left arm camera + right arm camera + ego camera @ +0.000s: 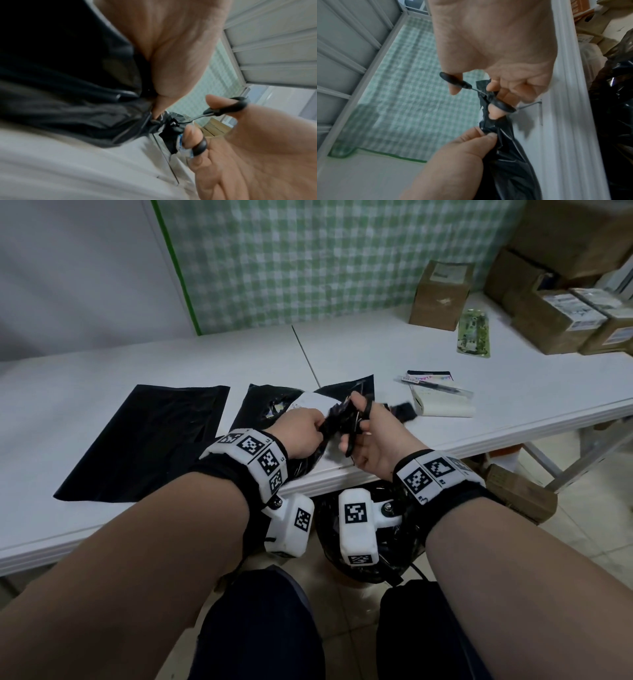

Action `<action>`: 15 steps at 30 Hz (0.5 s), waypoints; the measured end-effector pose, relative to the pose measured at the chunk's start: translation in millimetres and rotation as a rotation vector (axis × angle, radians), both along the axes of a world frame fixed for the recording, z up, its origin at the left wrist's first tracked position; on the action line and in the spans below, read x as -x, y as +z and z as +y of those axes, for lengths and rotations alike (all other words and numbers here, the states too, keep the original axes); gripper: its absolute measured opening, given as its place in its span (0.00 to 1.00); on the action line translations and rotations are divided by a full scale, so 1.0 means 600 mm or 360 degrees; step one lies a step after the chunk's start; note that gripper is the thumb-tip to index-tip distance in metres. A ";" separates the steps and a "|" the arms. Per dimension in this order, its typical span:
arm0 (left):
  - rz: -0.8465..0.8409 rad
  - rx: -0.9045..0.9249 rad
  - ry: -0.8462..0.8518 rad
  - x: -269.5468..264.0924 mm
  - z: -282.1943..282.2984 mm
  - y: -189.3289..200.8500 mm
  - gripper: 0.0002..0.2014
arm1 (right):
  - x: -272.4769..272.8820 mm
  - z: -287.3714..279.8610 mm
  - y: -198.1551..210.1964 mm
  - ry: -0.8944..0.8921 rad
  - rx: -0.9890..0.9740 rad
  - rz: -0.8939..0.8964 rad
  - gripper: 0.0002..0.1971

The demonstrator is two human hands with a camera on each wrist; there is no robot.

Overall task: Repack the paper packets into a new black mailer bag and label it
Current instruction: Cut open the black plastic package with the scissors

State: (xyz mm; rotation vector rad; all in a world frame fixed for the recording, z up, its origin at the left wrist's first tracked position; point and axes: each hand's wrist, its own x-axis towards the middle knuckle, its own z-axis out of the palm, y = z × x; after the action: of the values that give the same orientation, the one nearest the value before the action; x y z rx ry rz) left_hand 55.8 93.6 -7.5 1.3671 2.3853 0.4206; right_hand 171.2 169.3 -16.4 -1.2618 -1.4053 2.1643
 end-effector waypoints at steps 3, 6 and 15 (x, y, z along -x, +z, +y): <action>0.0051 -0.0039 0.0172 0.004 0.007 0.008 0.13 | -0.014 0.004 0.013 0.0105 0.0010 -0.0003 0.22; 0.0139 0.0044 0.0249 0.003 0.016 0.018 0.14 | -0.027 0.010 0.023 0.0181 -0.0042 0.0003 0.24; 0.0106 0.0116 0.0421 0.021 0.031 0.005 0.13 | -0.067 0.044 0.043 -0.0143 -0.0334 -0.0109 0.17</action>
State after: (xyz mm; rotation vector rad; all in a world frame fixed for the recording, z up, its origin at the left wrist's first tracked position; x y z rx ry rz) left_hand 43.0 112.1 -4.2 1.0526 2.6194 0.3573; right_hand 211.2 195.7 9.1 -1.3040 -1.5257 1.8767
